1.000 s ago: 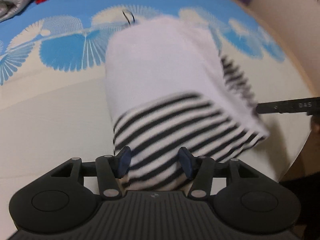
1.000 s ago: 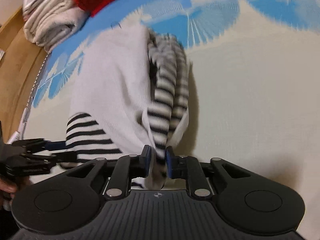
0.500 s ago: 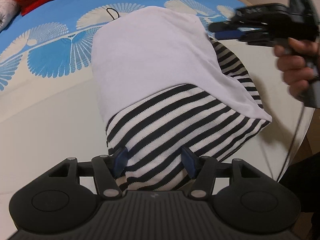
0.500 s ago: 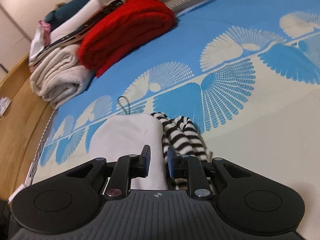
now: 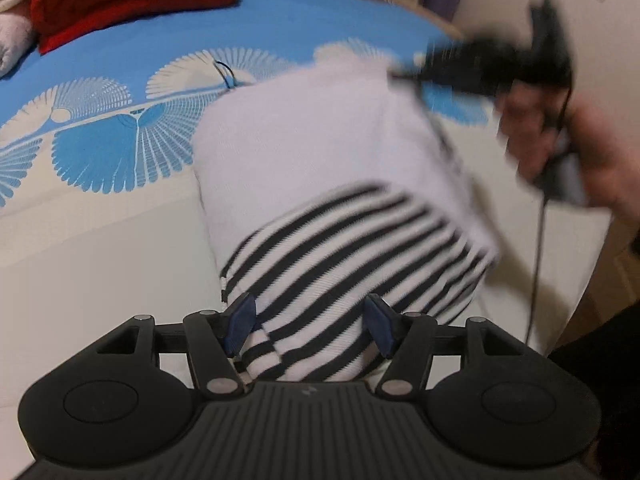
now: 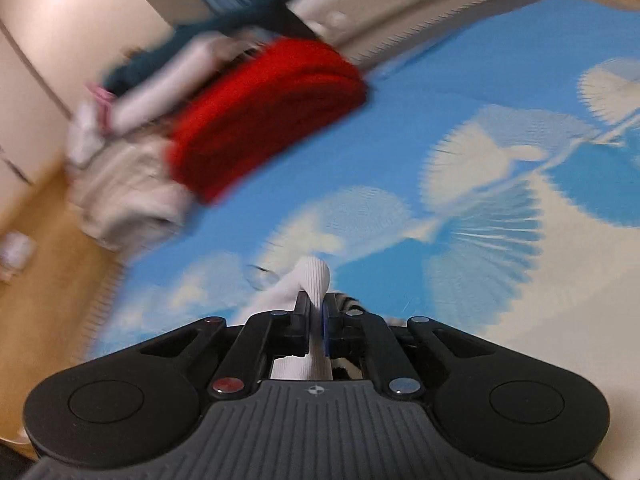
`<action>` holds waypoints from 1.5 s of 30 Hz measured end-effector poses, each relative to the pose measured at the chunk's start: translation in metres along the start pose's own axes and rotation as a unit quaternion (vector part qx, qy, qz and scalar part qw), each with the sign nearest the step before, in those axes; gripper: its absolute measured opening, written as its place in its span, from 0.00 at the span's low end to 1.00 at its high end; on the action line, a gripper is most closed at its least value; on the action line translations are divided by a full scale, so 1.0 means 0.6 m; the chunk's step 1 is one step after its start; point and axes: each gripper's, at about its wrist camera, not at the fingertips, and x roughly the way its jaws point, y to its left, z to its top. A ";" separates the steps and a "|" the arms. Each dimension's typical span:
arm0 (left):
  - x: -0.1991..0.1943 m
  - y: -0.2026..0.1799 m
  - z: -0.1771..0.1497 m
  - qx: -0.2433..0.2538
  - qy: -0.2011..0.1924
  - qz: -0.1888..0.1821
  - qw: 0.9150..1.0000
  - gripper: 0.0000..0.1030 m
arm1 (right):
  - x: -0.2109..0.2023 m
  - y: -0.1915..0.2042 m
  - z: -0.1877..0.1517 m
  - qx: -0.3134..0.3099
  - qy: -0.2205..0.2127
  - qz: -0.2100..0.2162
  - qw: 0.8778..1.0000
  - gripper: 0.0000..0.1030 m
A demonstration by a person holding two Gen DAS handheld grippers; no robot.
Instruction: Fold small clothes
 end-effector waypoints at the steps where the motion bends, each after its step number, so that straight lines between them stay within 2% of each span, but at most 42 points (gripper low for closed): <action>1: -0.001 0.005 0.003 -0.016 -0.003 -0.010 1.000 0.64 | 0.016 -0.002 -0.007 -0.017 0.021 -0.033 0.999 0.05; 2: -0.002 0.009 0.006 -0.027 -0.004 -0.015 1.000 0.64 | 0.033 -0.008 -0.016 -0.020 0.046 -0.059 0.997 0.05; 4: -0.002 0.014 0.011 -0.039 -0.005 -0.021 0.999 0.64 | 0.048 -0.017 -0.028 -0.009 0.064 -0.074 0.995 0.05; 6: 0.004 0.017 0.012 -0.044 0.003 -0.023 0.999 0.63 | 0.046 -0.011 -0.031 -0.008 0.058 -0.077 0.995 0.06; 8: 0.030 0.020 0.004 -0.038 0.045 -0.006 0.998 0.62 | 0.036 -0.002 -0.033 -0.011 0.046 -0.075 0.996 0.08; 9: 0.045 0.019 -0.001 -0.034 0.070 0.011 0.997 0.62 | 0.029 0.002 -0.034 -0.015 0.043 -0.075 0.996 0.15; 10: 0.059 0.018 -0.005 -0.034 0.088 0.024 0.995 0.62 | 0.020 0.004 -0.035 -0.013 0.044 -0.071 0.996 0.33; 11: 0.061 0.016 -0.005 -0.035 0.089 0.025 0.995 0.62 | 0.008 0.003 -0.036 -0.010 0.047 -0.065 0.997 0.41; 12: 0.060 0.016 -0.003 -0.038 0.085 0.020 0.995 0.63 | -0.006 0.007 -0.039 -0.013 0.055 -0.053 0.997 0.44; 16: 0.058 0.012 0.002 -0.045 0.082 0.019 0.995 0.63 | -0.063 0.035 -0.064 -0.062 0.068 -0.034 0.995 0.43; 20: 0.052 0.007 -0.004 -0.044 0.079 0.023 0.996 0.63 | -0.080 0.035 -0.105 -0.062 0.130 0.013 0.990 0.49; 23: 0.052 0.007 -0.006 -0.047 0.078 0.023 0.996 0.64 | -0.070 0.024 -0.128 -0.064 0.155 -0.012 0.986 0.49; 24: 0.053 0.009 -0.006 -0.047 0.078 0.023 0.996 0.64 | -0.067 0.021 -0.132 -0.062 0.161 -0.014 0.985 0.47; 26: 0.052 0.009 -0.005 -0.047 0.076 0.022 0.996 0.64 | -0.072 0.013 -0.133 -0.050 0.163 0.002 0.985 0.22; 27: 0.051 0.010 -0.005 -0.046 0.075 0.021 0.996 0.64 | -0.078 0.008 -0.131 -0.034 0.166 0.021 0.985 0.00; 32: 0.022 0.013 0.000 -0.049 0.045 0.000 0.998 0.64 | -0.144 -0.023 -0.106 0.023 0.130 0.067 0.989 0.00; 35: -0.001 0.012 0.006 -0.065 0.014 -0.032 0.997 0.64 | -0.165 -0.035 -0.109 0.036 0.138 0.061 0.988 0.00; 38: -0.001 0.010 0.012 -0.068 0.010 -0.044 0.997 0.64 | -0.159 -0.044 -0.121 0.055 0.157 0.048 0.985 0.00; 40: 0.016 0.005 0.012 -0.052 0.028 -0.037 0.998 0.63 | -0.142 -0.051 -0.129 0.060 0.168 0.032 0.983 0.00; 41: 0.031 0.001 0.008 -0.035 0.047 -0.018 0.998 0.60 | -0.130 -0.054 -0.134 0.061 0.176 0.023 0.982 0.00; 43: 0.063 -0.012 -0.004 0.004 0.082 0.025 0.996 0.60 | -0.104 -0.051 -0.149 0.048 0.193 0.009 0.980 0.00; 45: 0.070 -0.016 -0.005 0.010 0.082 0.029 0.996 0.61 | -0.088 -0.029 -0.161 0.012 0.199 -0.006 0.980 0.00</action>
